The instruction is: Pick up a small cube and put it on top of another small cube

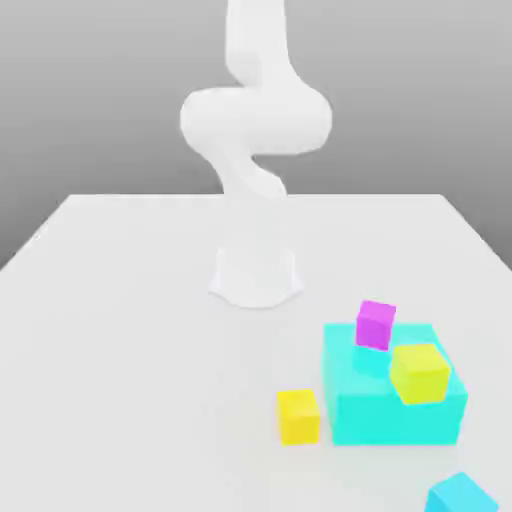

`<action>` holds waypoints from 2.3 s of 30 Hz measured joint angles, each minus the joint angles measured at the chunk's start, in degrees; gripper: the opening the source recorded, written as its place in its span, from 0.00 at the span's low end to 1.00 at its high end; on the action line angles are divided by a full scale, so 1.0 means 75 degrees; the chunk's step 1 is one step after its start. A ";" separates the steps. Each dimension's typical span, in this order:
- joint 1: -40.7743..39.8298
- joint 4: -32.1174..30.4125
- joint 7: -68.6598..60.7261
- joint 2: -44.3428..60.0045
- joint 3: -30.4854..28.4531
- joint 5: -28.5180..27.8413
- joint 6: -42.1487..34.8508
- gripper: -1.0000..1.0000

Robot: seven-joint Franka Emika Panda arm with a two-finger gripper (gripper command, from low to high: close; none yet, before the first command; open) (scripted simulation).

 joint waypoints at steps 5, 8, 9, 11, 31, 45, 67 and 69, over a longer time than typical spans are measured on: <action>0.0135 0.0129 -0.0008 0.1428 0.0329 -0.0126 0.0349 0.50; 0.0222 0.0204 0.0005 0.2258 0.0522 -0.0224 0.0551 0.50; 0.0252 0.0229 0.0012 0.2534 0.0586 -0.0261 0.0619 0.50; 0.0318 0.0279 0.0033 0.3088 0.0709 -0.0343 0.0753 0.50; 0.1468 0.0803 0.0284 0.8635 0.1365 -0.1216 0.2168 0.50; 0.1583 0.0876 0.0324 0.9038 0.1277 -0.1286 0.2414 0.00; 0.1514 -0.2176 0.3393 0.4507 0.1929 0.0430 0.1067 0.00; 0.1506 -0.2317 0.3513 0.4904 0.1947 0.0296 0.1596 1.00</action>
